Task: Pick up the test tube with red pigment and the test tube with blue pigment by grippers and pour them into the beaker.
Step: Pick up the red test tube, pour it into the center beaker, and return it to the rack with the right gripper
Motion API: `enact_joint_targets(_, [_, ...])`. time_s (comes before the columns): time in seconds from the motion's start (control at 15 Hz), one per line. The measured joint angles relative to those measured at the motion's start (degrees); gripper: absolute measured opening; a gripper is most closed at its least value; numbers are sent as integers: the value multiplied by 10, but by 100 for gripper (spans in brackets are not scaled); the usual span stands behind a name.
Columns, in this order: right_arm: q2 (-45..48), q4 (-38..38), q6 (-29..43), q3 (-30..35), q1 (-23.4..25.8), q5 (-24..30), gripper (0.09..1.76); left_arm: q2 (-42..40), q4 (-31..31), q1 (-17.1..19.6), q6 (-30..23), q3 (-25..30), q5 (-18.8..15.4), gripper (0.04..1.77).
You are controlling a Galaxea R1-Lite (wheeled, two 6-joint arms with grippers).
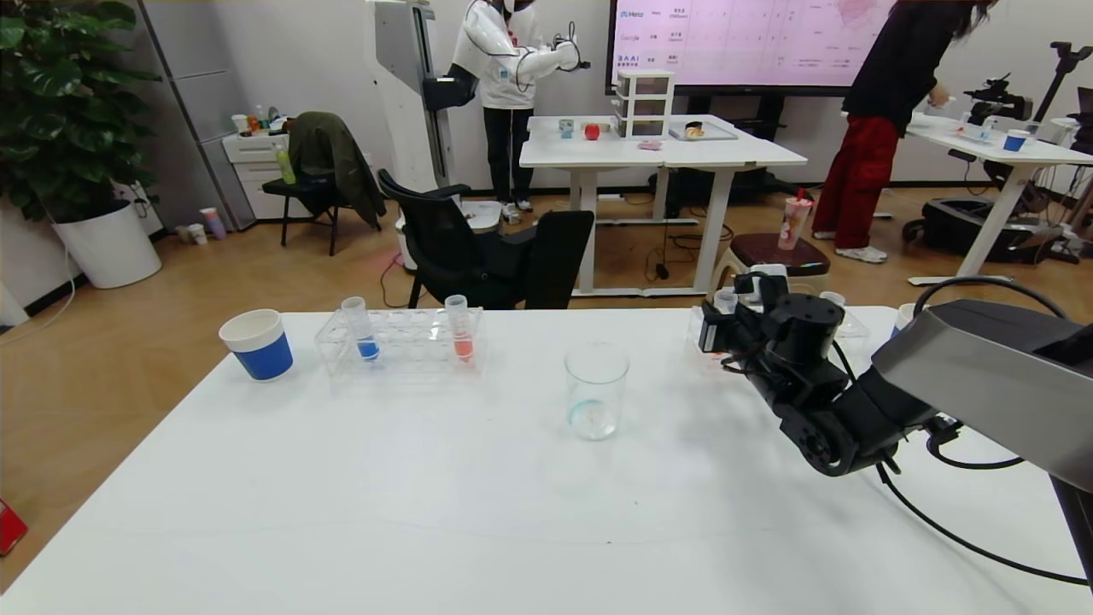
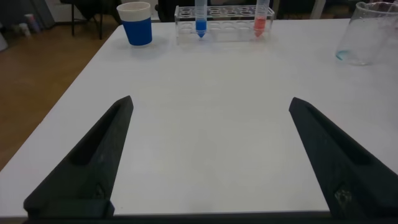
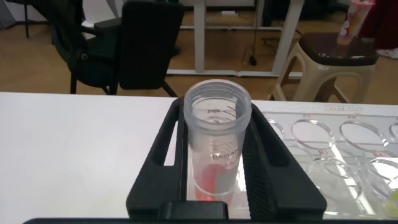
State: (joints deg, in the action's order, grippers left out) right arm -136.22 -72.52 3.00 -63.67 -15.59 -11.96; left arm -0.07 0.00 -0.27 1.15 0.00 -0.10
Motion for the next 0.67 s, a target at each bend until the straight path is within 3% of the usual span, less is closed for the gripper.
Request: enact_joint_targets(0.67, [67,29,-61,-24,9,4,51,0,0,0,0,0,0,175])
